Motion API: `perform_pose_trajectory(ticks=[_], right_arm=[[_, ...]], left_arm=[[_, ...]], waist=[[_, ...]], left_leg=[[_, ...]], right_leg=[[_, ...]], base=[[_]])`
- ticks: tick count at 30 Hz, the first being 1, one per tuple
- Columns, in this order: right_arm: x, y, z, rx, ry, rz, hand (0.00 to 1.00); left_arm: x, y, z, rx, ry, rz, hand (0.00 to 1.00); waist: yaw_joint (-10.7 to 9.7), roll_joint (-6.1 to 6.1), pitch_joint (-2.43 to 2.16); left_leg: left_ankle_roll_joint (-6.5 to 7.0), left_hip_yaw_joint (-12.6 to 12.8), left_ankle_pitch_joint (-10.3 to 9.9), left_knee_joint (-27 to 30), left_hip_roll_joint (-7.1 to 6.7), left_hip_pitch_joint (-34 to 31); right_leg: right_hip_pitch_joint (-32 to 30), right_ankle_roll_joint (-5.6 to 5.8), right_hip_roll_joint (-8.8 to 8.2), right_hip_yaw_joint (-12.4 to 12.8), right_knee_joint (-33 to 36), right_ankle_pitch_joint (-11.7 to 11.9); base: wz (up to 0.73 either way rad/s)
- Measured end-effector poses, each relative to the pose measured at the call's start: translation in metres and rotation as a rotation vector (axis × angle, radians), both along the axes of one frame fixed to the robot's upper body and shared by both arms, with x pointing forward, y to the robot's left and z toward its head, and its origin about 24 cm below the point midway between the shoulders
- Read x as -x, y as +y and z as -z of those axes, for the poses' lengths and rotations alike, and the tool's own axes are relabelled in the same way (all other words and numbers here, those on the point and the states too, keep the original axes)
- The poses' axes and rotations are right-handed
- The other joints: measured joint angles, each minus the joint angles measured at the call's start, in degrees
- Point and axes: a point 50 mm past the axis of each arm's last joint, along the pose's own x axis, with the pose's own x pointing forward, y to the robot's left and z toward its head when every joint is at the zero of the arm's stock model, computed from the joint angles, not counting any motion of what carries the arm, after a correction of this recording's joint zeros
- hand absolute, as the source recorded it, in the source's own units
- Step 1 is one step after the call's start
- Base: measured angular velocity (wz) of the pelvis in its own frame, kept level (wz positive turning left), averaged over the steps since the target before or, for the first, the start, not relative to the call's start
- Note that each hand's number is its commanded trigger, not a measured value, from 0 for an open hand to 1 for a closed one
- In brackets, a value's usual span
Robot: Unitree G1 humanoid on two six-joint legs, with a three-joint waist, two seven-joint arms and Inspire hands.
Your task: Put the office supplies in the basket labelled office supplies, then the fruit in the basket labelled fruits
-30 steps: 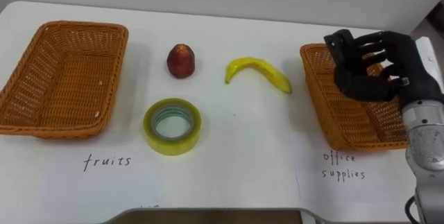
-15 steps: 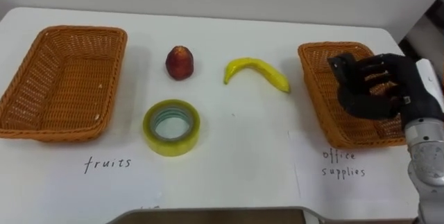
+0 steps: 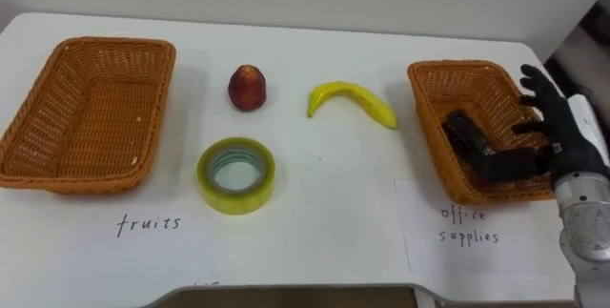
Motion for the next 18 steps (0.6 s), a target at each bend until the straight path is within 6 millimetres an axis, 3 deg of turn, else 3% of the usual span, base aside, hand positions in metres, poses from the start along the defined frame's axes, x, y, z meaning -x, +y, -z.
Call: perform_pose_trajectory(ticks=[18], right_arm=[[-0.0036, 0.0021, -0.0045, -0.003, -0.012, -0.019, 0.00]], left_arm=[[-0.0010, -0.0008, 0.0004, 0.013, -0.002, 0.004, 0.00]], waist=[[0.1, 0.05, 0.24]], left_leg=[[0.01, 0.2, 0.0, -0.2, 0.01, 0.2]], right_leg=[[-0.2, 0.02, 0.01, 0.2, 0.5, 0.0]], base=[[0.00]])
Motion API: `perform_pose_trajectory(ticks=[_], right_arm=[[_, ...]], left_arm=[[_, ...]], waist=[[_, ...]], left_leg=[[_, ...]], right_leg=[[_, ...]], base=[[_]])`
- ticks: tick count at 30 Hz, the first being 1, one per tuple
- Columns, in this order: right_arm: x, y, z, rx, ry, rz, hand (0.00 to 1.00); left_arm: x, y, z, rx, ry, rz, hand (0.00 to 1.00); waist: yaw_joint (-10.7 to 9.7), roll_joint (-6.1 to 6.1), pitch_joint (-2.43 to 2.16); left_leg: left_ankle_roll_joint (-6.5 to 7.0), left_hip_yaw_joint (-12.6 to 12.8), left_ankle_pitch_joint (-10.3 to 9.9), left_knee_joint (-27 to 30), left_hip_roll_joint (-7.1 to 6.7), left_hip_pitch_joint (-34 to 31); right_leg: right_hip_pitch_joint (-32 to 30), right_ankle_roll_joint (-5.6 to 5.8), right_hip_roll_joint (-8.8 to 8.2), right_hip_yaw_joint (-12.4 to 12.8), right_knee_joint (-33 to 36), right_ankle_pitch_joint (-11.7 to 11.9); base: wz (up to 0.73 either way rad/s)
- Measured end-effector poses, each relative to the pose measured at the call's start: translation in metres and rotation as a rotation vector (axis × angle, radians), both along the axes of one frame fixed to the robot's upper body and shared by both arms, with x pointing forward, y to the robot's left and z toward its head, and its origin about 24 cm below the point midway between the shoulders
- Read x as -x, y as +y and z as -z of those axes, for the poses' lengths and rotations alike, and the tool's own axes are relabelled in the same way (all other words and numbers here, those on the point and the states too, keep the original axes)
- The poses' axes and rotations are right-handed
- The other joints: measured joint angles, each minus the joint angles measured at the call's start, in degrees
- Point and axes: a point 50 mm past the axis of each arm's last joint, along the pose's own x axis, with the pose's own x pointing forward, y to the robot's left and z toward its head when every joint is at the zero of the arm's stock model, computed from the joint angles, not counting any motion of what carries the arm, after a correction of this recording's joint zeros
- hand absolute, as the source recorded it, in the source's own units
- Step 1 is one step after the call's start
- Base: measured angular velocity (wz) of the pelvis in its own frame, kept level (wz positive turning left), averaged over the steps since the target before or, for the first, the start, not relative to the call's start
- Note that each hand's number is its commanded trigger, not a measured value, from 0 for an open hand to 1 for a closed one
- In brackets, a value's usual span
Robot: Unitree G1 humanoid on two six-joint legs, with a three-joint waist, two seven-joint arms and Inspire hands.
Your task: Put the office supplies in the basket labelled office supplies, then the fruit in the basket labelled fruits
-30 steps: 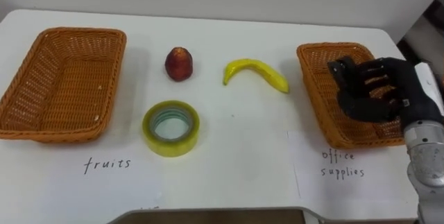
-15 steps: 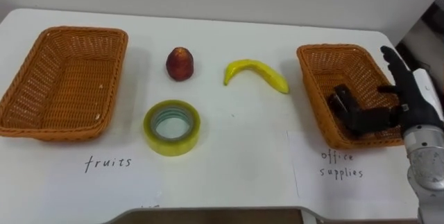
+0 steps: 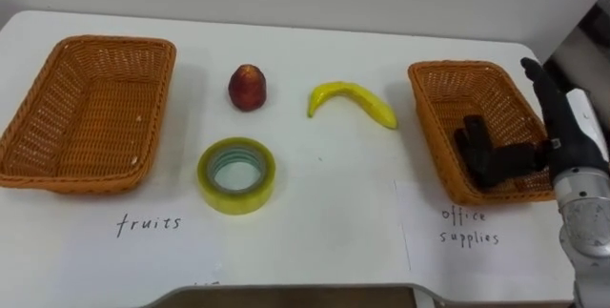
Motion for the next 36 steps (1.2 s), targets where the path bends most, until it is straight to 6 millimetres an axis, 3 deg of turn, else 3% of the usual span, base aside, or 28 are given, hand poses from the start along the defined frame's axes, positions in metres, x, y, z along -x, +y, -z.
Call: perform_pose_trajectory(ticks=[11, 15, 26, 36], right_arm=[[-0.001, 0.002, -0.002, -0.005, -0.002, -0.015, 0.00], [-0.003, 0.006, -0.013, 0.003, -0.049, -0.038, 0.00], [-0.003, 0.007, -0.015, 0.007, -0.064, -0.049, 0.00], [-0.004, 0.010, -0.022, 0.015, -0.093, -0.060, 0.00]], left_arm=[[-0.003, 0.000, 0.001, 0.004, -0.004, -0.005, 0.00], [-0.007, -0.002, 0.001, 0.009, -0.008, 0.000, 0.00], [-0.013, -0.003, 0.002, 0.010, -0.021, 0.016, 0.00], [-0.007, -0.003, 0.002, 0.008, 0.003, 0.007, 0.00]], waist=[[0.1, 0.07, 0.02], [0.1, 0.44, 0.19], [0.1, 0.69, 0.06], [0.0, 0.43, -0.50]], left_leg=[[0.01, 0.1, 0.0, -0.1, 0.00, 0.1], [0.01, 0.3, 0.0, -0.1, 0.06, 0.1], [0.01, 0.6, 0.0, -0.1, 0.07, 0.1], [0.01, 0.7, 0.0, 0.1, 0.13, 0.2]], right_leg=[[0.0, 0.01, 0.03, 0.2, 0.1, 0.0], [-0.1, 0.01, 0.06, 0.4, 0.1, 0.0], [-0.1, 0.00, 0.07, 0.5, 0.1, 0.0], [-0.1, 0.00, 0.07, 0.6, 0.1, 0.0]], base=[[0.00], [-0.02], [0.00], [0.00]])
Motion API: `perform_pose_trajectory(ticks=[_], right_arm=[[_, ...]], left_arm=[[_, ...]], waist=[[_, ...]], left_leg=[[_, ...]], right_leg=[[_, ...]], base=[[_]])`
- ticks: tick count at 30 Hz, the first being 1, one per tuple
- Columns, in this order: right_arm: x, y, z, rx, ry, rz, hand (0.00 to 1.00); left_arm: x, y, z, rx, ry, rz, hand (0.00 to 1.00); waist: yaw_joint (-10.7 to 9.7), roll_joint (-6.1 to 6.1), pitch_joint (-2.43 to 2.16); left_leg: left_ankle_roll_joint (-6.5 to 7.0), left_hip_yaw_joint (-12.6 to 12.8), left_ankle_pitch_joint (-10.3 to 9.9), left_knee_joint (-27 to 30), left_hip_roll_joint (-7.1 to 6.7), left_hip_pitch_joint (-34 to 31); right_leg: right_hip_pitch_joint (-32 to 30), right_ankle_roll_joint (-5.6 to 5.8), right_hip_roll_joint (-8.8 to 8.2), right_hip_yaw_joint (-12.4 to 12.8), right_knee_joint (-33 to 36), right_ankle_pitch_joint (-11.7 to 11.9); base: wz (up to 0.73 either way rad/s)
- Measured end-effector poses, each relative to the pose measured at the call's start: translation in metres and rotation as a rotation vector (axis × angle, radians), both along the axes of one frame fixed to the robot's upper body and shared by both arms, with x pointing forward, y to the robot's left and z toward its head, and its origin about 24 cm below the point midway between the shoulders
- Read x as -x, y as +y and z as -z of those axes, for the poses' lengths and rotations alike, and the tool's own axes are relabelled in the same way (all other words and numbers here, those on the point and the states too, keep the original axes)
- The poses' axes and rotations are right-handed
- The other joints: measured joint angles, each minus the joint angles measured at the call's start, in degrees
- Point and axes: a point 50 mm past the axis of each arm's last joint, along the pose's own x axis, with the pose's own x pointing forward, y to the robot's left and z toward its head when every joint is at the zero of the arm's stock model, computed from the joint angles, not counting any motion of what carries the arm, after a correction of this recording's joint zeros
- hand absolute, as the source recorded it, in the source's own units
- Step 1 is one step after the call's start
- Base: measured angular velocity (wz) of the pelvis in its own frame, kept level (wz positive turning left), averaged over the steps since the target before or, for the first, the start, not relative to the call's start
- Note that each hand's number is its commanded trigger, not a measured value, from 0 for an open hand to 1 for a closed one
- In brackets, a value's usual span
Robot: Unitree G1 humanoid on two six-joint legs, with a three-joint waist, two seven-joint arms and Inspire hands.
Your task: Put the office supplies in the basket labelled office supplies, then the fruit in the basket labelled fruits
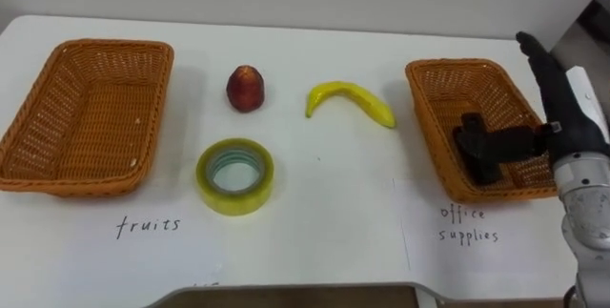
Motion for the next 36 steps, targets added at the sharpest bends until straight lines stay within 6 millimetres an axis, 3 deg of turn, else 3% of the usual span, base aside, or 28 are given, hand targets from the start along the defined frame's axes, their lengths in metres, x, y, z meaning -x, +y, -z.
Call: perform_pose_trajectory(ticks=[5, 14, 18, 26, 36], right_arm=[[0.000, 0.003, -0.010, 0.015, -0.044, -0.011, 0.00], [-0.001, 0.021, -0.054, 0.003, -0.261, -0.070, 0.00], [-0.002, 0.034, -0.057, -0.049, -0.277, -0.142, 0.00], [-0.004, 0.050, -0.052, -0.093, -0.227, -0.252, 0.00], [-0.015, 0.082, -0.061, -0.167, -0.230, -0.426, 0.00]], left_arm=[[0.004, 0.000, 0.000, -0.005, 0.016, -0.001, 0.00], [0.000, 0.002, -0.001, -0.014, -0.003, 0.012, 0.00], [-0.001, 0.002, -0.001, -0.015, -0.004, 0.017, 0.00], [0.002, 0.000, 0.001, -0.002, 0.026, 0.034, 0.00], [-0.004, -0.002, 0.001, 0.020, 0.025, 0.067, 0.00]], waist=[[0.0, -0.28, 0.03], [0.1, -0.65, 0.24], [0.8, -0.27, 0.40], [2.1, 0.42, -0.08], [4.7, 0.33, 0.31]], left_leg=[[0.00, 0.0, 0.0, 0.1, 0.06, 0.0], [0.00, 0.1, 0.0, 0.0, 0.02, -0.1], [-0.01, -0.1, 0.0, -0.2, 0.04, -0.1], [0.00, -1.0, 0.0, -0.2, 0.01, -0.2], [-0.01, -1.0, 0.0, 0.2, -0.08, -0.5]], right_leg=[[0.0, 0.00, -0.06, 0.0, 0.0, 0.0], [-0.1, 0.00, -0.01, -0.3, 0.0, 0.0], [-0.1, 0.00, 0.10, -0.4, -0.1, 0.0], [0.2, 0.00, 0.02, -0.8, -0.1, 0.0], [0.1, 0.00, -0.18, -1.2, -0.1, 0.0]], base=[[0.00], [0.00], [0.00], [0.05], [0.00]])
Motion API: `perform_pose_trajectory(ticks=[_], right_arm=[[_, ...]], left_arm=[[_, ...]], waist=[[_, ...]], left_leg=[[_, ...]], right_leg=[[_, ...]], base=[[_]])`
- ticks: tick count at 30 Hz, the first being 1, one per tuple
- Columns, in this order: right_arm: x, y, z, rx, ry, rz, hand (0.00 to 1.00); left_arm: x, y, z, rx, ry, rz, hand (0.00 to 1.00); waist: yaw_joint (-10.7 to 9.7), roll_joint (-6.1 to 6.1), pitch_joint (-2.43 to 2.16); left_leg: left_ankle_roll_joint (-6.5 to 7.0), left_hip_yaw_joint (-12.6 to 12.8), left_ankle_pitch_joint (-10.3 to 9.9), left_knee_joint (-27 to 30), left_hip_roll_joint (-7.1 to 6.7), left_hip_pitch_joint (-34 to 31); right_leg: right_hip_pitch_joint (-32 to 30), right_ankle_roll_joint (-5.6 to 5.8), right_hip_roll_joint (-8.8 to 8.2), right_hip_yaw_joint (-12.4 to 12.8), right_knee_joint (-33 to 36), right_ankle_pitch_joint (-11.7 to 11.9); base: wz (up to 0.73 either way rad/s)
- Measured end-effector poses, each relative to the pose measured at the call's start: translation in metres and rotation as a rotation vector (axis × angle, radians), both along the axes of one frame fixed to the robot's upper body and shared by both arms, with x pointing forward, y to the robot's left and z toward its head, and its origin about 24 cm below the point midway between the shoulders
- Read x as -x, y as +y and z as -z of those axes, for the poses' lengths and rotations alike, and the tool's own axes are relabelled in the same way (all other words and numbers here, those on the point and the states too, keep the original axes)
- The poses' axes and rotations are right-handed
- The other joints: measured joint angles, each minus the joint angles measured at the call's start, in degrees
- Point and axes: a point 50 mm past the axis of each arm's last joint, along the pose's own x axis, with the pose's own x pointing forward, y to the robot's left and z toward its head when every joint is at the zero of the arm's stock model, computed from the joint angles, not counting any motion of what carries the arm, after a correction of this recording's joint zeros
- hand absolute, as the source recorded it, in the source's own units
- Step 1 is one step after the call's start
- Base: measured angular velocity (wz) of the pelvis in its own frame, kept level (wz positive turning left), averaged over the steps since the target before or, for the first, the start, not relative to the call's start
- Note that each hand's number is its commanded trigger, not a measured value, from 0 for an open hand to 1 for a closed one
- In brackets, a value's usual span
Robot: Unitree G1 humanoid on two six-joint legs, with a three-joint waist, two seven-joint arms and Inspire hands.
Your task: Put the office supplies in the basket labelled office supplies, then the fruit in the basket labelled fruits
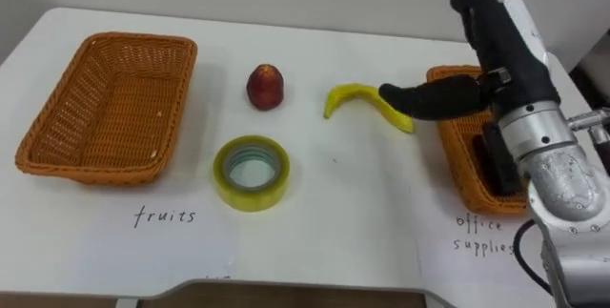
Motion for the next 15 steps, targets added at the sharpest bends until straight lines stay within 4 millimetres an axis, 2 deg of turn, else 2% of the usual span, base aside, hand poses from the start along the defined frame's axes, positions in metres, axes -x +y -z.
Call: perform_pose_trajectory(ticks=[1, 6, 15], right_arm=[[0.000, 0.001, 0.002, -0.001, 0.010, -0.006, 0.00], [-0.001, 0.015, 0.011, -0.053, 0.066, -0.099, 0.00], [-0.002, 0.038, 0.021, -0.032, 0.142, -0.220, 0.00]], left_arm=[[-0.003, 0.000, 0.000, -0.002, -0.006, 0.003, 0.00], [-0.006, 0.002, -0.001, -0.010, -0.008, 0.031, 0.00], [-0.015, 0.001, -0.001, -0.020, -0.004, 0.088, 0.00]], waist=[[0.3, -0.13, 0.17], [1.6, -0.43, 0.36], [4.1, -0.80, 0.28]], left_leg=[[0.00, 0.0, 0.0, 0.0, -0.07, 0.0], [0.00, -0.2, 0.0, 0.1, -0.03, -0.2], [0.01, -0.8, 0.0, 0.0, 0.10, -0.4]], right_leg=[[0.0, 0.00, 0.01, 0.0, 0.0, 0.0], [-0.1, 0.00, 0.05, 0.0, 0.0, 0.0], [-0.2, 0.00, -0.04, -0.9, 0.0, 0.0]], base=[[0.00], [0.01], [0.03]])
